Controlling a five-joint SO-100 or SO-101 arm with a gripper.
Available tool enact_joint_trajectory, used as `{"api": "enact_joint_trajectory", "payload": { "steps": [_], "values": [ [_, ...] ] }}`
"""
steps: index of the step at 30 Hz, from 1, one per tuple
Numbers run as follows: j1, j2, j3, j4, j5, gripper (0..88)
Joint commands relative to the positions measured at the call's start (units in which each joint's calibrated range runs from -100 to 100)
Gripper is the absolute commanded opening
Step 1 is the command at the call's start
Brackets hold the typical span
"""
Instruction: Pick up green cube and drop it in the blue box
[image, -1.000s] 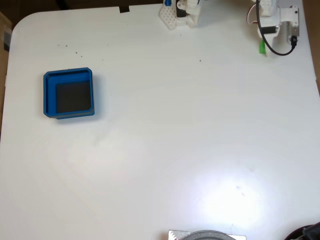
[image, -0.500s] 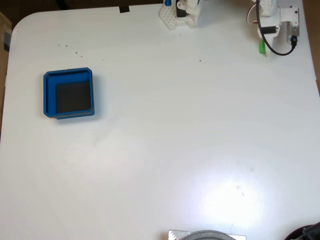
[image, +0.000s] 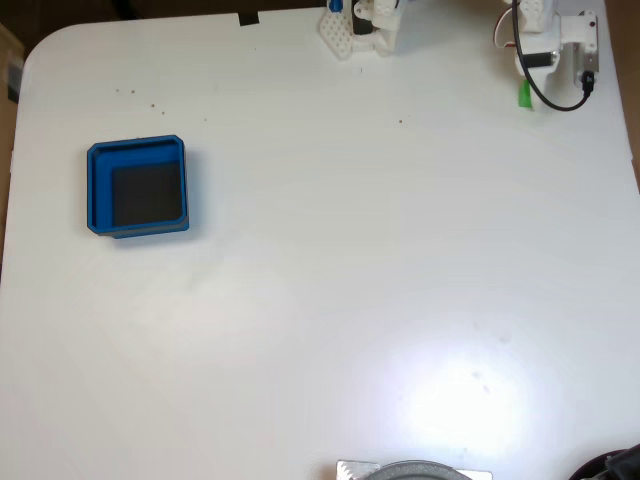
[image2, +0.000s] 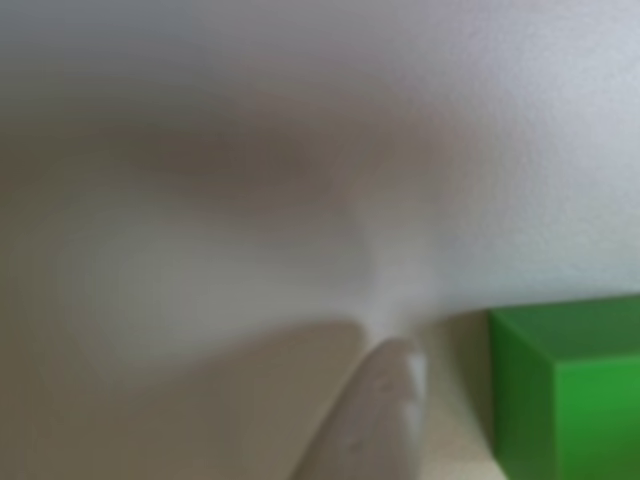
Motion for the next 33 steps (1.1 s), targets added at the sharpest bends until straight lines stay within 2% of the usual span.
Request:
{"api": "enact_joint_trajectory", "payload": {
  "steps": [1,18,33],
  "values": [
    [0.2,-0.3,-1.2,-0.1,0.1,17.1],
    [0.2,-0.5,-1.5,-0.2,0.1,2.1],
    [0.3,-4.4,-2.1,-0.3,-0.3,1.2]
  ]
}}
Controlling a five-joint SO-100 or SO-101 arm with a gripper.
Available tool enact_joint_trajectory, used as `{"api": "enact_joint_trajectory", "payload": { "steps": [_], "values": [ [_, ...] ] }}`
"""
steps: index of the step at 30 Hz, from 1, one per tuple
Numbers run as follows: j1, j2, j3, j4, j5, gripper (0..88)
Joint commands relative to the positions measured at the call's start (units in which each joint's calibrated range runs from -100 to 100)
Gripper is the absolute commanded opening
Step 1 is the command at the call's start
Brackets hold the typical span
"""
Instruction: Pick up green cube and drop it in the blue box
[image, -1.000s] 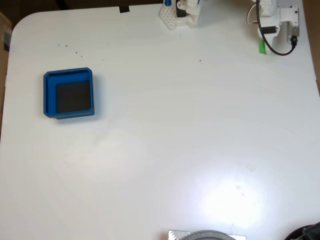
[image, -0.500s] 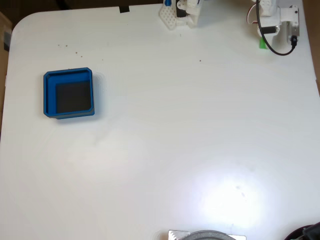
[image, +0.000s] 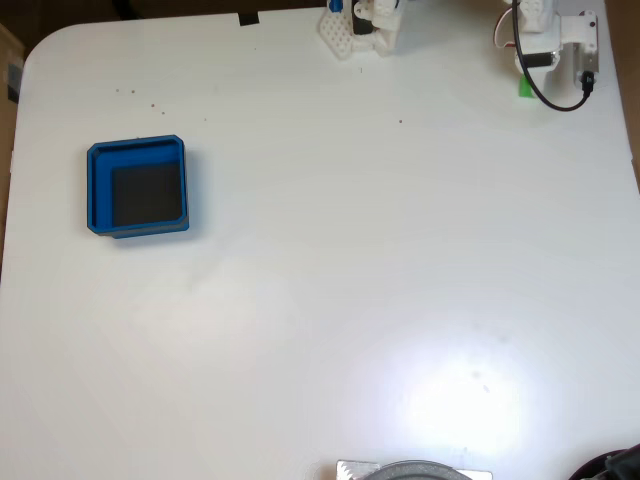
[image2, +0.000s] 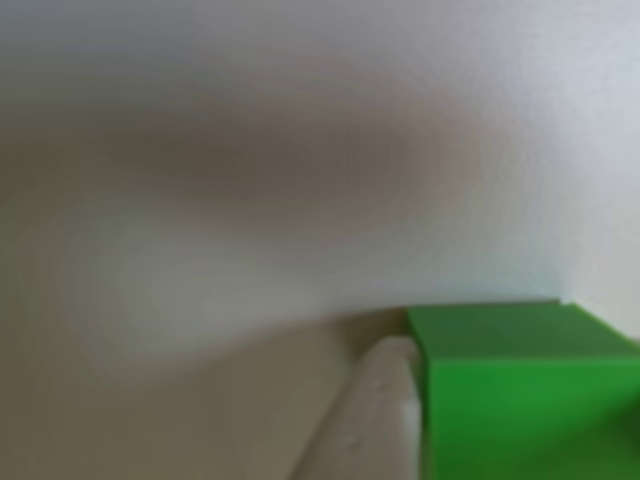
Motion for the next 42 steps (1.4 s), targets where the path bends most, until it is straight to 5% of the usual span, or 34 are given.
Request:
{"api": "enact_joint_trajectory", "payload": {
  "steps": [1,16,42],
  "values": [
    [0.3,-5.2,-2.1,-0.3,-0.2,1.2],
    [1.2,-17.1,-2.2,-0.3,-0.2,1.2],
    [24.7,-18.7,-21.7,-0.3,-0.2,1.2]
  ]
}}
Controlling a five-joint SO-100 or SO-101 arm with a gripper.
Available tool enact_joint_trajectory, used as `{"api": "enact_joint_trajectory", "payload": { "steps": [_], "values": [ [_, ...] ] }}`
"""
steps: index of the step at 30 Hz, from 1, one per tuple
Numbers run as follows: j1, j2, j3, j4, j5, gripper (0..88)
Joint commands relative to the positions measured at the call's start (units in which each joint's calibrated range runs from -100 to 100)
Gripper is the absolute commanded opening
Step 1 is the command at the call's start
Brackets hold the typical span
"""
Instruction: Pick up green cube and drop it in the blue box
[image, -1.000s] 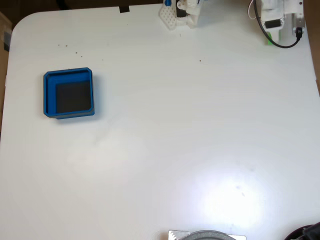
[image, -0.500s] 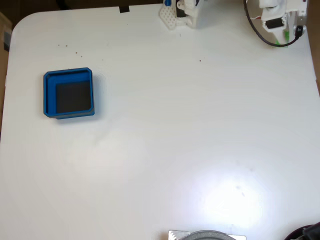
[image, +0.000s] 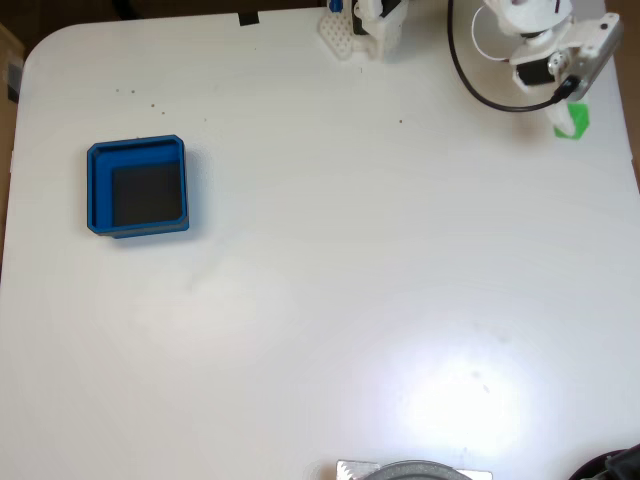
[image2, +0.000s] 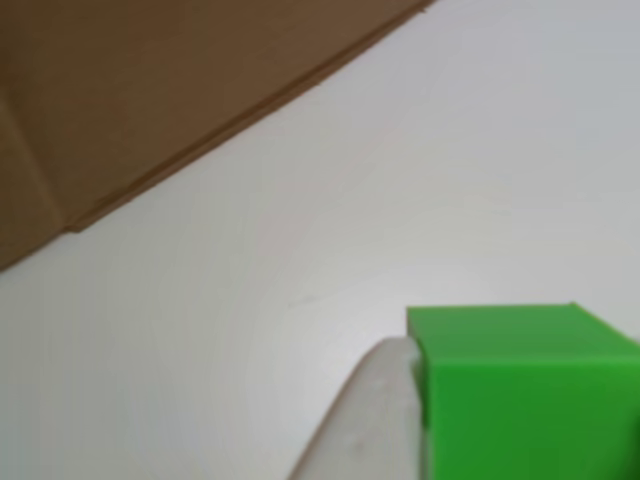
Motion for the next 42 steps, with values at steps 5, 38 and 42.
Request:
{"api": "enact_joint_trajectory", "payload": {
  "steps": [5,38,42],
  "values": [
    [8.1,-3.5,-5.9,-0.4,-0.2,1.2],
    [52.5,-3.5,-5.1,-0.4,-0.2,1.2],
    [55.3,-3.4,-5.1,-0.4,-0.2,1.2]
  ]
}}
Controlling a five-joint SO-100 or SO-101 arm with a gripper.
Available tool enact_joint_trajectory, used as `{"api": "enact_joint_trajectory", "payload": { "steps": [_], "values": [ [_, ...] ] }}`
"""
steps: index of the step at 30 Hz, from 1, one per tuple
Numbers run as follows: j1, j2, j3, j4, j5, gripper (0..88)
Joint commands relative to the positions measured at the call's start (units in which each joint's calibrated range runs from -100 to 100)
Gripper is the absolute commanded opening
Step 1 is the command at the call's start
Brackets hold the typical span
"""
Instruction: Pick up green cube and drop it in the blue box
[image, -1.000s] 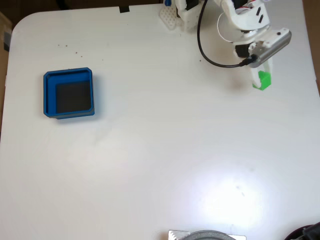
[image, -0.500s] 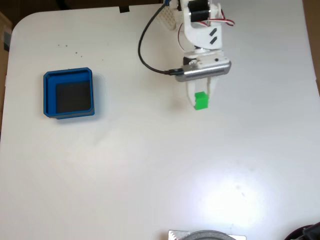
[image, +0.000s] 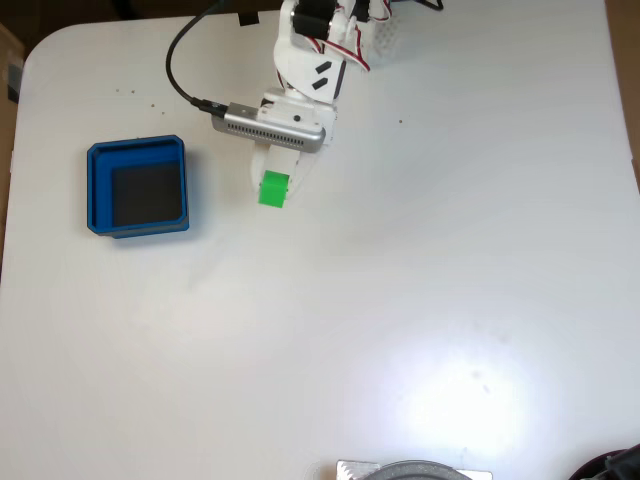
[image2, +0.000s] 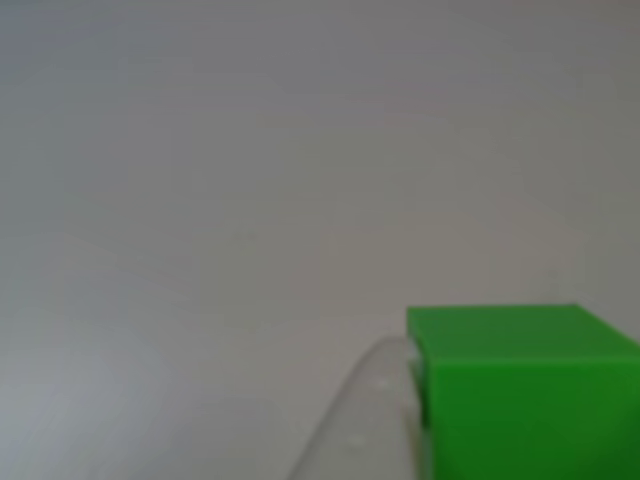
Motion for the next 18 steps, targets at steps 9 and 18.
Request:
{"api": "enact_joint_trajectory", "payload": {
  "steps": [9,18],
  "values": [
    [10.2,-3.4,-3.4,-0.4,-0.2,1.2],
    [16.0,-3.3,-3.4,-0.4,-0.2,1.2]
  ]
}}
